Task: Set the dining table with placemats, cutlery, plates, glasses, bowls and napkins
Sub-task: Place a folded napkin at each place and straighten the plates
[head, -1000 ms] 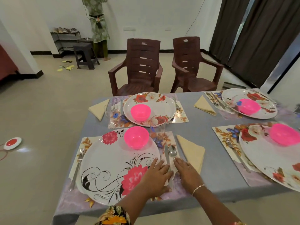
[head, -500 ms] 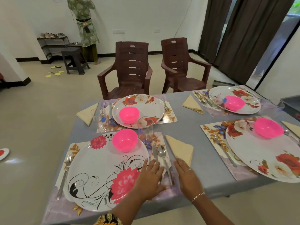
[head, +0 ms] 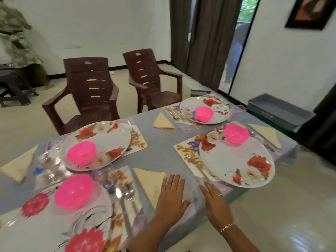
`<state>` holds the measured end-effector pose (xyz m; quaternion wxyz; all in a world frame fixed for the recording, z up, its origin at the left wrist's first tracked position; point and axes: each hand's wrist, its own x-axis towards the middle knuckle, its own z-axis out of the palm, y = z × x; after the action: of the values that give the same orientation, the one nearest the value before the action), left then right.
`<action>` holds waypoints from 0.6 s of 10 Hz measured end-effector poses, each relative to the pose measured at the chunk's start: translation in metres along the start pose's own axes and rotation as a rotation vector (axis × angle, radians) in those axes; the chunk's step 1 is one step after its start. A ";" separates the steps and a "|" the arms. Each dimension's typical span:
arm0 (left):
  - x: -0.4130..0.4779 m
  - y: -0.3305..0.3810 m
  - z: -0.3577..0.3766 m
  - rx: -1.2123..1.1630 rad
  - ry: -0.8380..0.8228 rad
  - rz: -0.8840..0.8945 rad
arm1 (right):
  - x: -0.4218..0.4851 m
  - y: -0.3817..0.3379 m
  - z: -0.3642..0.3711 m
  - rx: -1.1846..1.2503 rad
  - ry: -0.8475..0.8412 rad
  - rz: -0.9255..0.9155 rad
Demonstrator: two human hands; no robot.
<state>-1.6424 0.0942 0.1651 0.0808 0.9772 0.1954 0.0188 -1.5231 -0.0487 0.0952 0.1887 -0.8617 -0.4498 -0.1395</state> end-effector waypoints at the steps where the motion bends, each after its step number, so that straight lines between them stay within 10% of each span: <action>1: 0.039 0.030 0.015 -0.060 0.007 0.083 | 0.005 0.047 -0.021 -0.080 -0.143 0.014; 6: 0.175 0.156 0.059 -0.031 -0.065 0.260 | 0.077 0.274 -0.064 -0.089 -0.366 -0.302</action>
<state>-1.4178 0.0103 0.1337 0.0992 0.9930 0.0642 0.0003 -1.2578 -0.1659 0.1285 0.0431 -0.8030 -0.5937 -0.0274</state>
